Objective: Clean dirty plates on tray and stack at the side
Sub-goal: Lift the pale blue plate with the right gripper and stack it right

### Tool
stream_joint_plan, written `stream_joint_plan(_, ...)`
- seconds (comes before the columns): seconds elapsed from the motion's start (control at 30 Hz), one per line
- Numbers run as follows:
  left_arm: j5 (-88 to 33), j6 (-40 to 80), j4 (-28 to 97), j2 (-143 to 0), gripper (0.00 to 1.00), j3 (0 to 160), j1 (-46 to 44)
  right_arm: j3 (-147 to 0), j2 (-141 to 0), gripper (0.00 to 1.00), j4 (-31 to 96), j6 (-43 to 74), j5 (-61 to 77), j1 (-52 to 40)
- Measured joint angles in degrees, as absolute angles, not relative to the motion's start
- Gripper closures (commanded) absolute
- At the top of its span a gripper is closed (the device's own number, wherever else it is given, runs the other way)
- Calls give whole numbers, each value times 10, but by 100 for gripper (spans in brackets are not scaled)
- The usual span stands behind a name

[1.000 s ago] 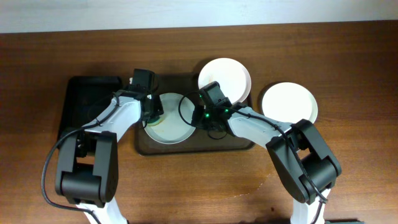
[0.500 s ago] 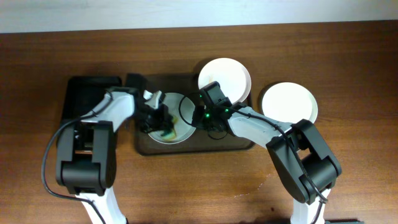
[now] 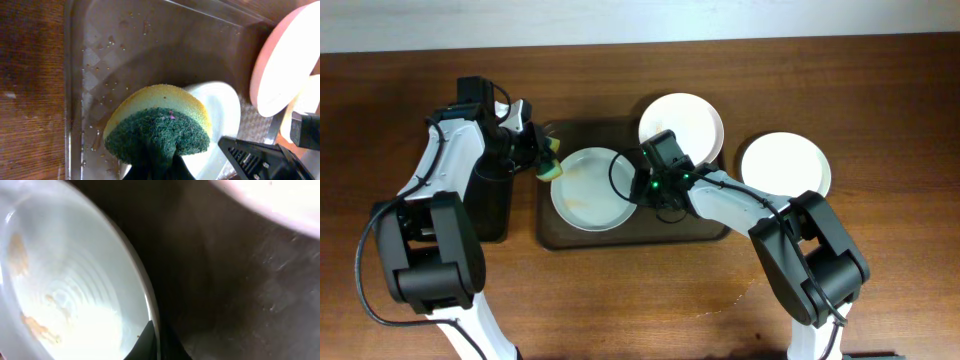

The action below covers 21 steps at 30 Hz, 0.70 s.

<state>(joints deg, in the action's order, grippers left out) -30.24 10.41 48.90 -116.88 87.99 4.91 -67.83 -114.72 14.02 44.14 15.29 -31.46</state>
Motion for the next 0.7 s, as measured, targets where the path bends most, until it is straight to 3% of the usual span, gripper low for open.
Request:
stream_joint_plan(0.17,-287,102,492,-1169,99,880,49,-736,-1120,96,326,350,136,-315)
stream_joint_plan(0.33,-274,102,493,-1169,99,880,49,-776,-958,96,460,297,-76,-315)
stream_joint_plan(0.5,-271,102,493,-1169,99,880,49,-778,-932,96,508,291,-286,-345)
stream_joint_plan(0.7,-271,102,493,-1169,99,880,49,-778,-932,96,512,284,-540,-489)
